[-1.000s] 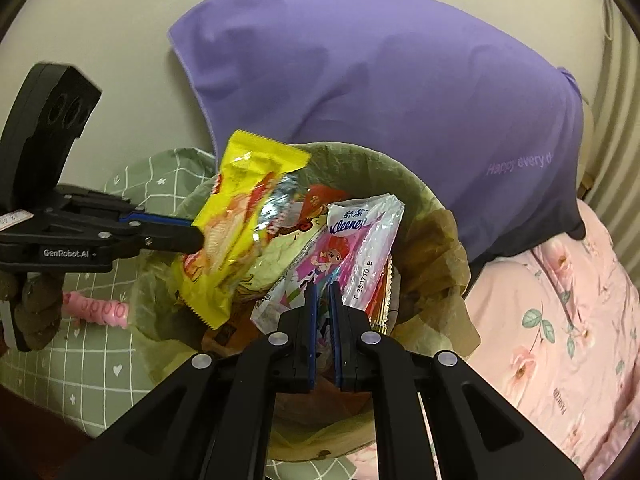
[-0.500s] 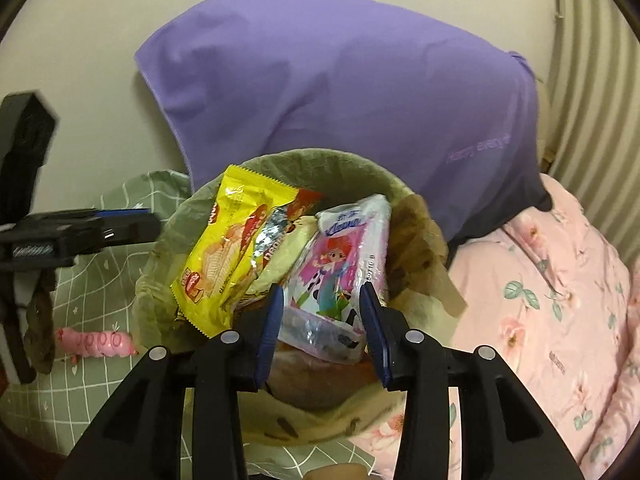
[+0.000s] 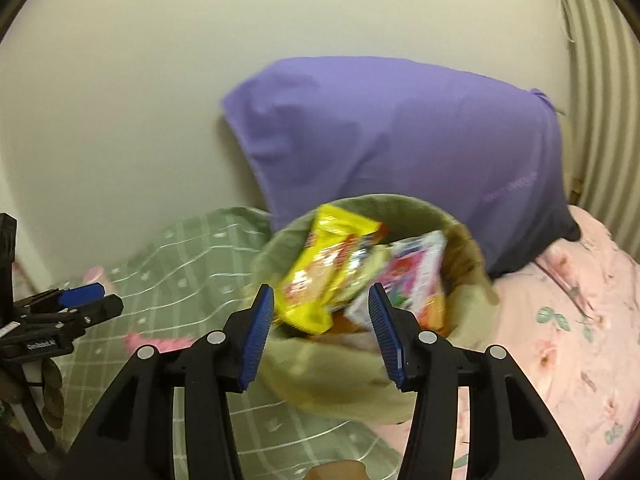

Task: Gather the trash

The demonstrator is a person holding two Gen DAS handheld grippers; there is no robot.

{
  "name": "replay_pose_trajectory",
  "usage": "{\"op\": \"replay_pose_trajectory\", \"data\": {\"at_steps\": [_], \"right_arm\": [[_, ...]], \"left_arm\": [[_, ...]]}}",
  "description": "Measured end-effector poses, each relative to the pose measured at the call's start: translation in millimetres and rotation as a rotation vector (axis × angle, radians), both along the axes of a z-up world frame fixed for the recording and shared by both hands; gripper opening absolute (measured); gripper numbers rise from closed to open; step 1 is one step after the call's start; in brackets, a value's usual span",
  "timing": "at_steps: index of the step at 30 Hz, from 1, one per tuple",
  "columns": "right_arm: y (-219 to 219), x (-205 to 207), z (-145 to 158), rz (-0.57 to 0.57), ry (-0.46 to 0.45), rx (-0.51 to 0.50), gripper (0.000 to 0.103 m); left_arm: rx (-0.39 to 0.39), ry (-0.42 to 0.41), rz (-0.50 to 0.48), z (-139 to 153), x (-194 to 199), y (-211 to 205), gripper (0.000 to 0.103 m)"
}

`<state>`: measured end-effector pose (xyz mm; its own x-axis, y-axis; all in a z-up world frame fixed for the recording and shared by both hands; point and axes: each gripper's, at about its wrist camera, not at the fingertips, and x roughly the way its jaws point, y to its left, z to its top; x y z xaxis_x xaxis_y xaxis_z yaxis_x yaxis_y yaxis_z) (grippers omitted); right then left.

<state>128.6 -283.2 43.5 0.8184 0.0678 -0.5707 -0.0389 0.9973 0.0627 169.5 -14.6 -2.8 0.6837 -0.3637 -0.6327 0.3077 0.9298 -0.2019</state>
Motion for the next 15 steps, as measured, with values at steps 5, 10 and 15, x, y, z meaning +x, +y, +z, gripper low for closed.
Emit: {"op": "replay_pose_trajectory", "data": {"at_steps": [5, 10, 15], "right_arm": [[25.8, -24.1, -8.6, 0.075, 0.038, 0.002, 0.047], [49.1, -50.1, -15.2, 0.155, 0.034, 0.044, 0.047], [64.7, -70.0, -21.4, 0.176, 0.035, 0.016, 0.047]], "left_arm": [[0.023, -0.036, 0.118, 1.2, -46.0, 18.9, 0.072], [0.049, -0.047, 0.213, 4.0, -82.0, 31.9, 0.072], [0.067, -0.08, 0.247, 10.7, -107.1, 34.4, 0.072]]}}
